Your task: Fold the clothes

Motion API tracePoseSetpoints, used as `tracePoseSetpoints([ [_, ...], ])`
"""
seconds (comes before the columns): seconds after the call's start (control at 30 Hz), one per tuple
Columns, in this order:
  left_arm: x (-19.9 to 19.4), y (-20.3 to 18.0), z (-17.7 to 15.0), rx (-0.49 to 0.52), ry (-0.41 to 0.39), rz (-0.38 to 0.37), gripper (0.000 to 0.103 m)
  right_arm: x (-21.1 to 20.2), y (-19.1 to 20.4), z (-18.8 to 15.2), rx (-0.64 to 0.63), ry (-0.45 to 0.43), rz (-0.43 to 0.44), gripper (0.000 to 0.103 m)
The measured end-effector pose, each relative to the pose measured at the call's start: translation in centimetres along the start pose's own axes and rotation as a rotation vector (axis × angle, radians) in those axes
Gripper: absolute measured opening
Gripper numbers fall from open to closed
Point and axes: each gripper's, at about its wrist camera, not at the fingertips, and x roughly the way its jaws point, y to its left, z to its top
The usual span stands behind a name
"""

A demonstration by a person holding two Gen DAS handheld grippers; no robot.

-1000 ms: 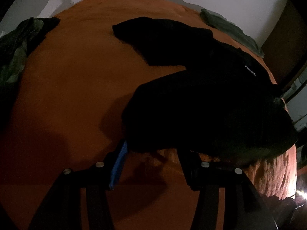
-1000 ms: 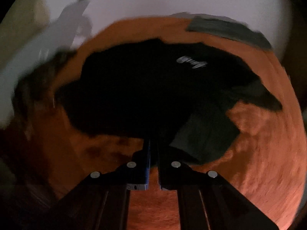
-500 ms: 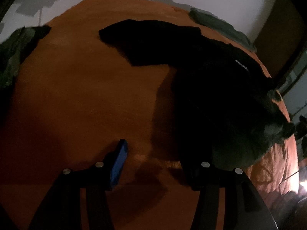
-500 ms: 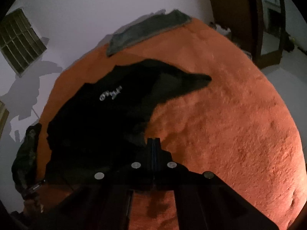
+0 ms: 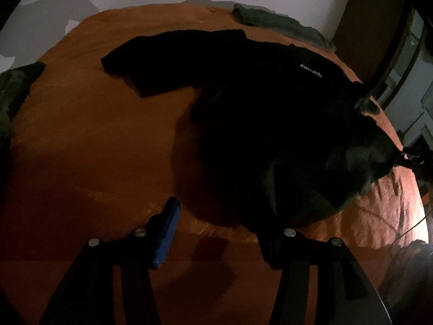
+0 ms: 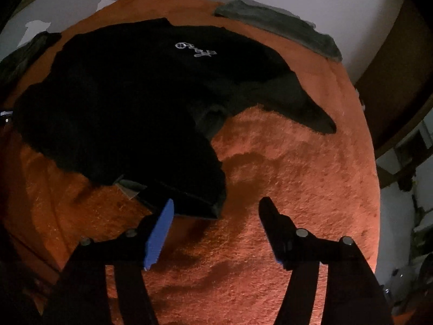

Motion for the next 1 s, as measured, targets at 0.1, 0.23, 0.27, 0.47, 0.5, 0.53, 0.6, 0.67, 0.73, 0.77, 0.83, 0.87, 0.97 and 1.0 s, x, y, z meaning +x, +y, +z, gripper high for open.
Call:
tracePoseSetpoints([
  [0.1,0.3,-0.2,0.3,-0.006,0.001,-0.017,0.055,0.3,0.0,0.1,0.014,0.005,0.009,0.064],
  [0.23,0.5,0.0,0.2,-0.012,0.009,-0.034,0.055,0.5,0.5,0.1,-0.005,0.001,-0.019,0.064],
  [0.27,0.6,0.1,0.2,-0.016,0.012,-0.036,0.055,0.8,0.3,0.3,0.016,-0.007,-0.017,0.064],
  [0.47,0.5,1.0,0.9,-0.032,0.018,-0.037,0.055,2.7,-0.9,2.6,0.129,0.004,-0.016,0.004],
  [0.5,0.0,1.5,1.1,-0.054,0.007,-0.04,0.055,1.9,-1.5,2.7,0.171,-0.026,-0.007,0.004],
  [0.53,-0.4,1.9,1.1,-0.071,-0.004,-0.039,0.055,0.7,-2.2,2.8,0.22,-0.068,0.005,0.004],
  [0.6,-1.0,2.3,0.8,-0.086,-0.018,-0.034,0.055,-1.6,-3.8,2.6,0.332,-0.121,0.022,0.004],
  [0.67,-1.2,2.6,0.4,-0.096,-0.02,-0.028,0.055,-3.3,-5.6,1.6,0.439,-0.148,0.021,0.004],
  [0.73,-0.8,2.5,-0.1,-0.094,0.007,-0.024,0.055,-3.2,-7.9,-0.9,0.527,-0.113,-0.006,0.004],
  [0.77,-0.7,2.3,-0.2,-0.089,0.014,-0.026,0.055,-2.7,-9.2,-2.5,0.597,-0.08,-0.014,0.004],
  [0.83,-0.7,1.4,-0.3,-0.054,0.017,-0.033,0.055,-1.2,-11.4,-5.8,0.76,-0.031,0.024,0.004],
  [0.87,-0.6,0.7,-0.3,-0.025,0.017,-0.038,0.055,-0.4,-12.2,-7.2,0.837,-0.009,0.055,0.004],
  [0.97,-0.4,-1.3,-0.3,0.063,0.017,-0.052,0.055,1.3,-13.4,-9.6,0.965,0.018,0.117,0.004],
  [1.0,-0.4,-2.2,-0.4,0.097,0.013,-0.06,0.055,1.2,-13.3,-9.3,0.95,0.01,0.112,0.004],
])
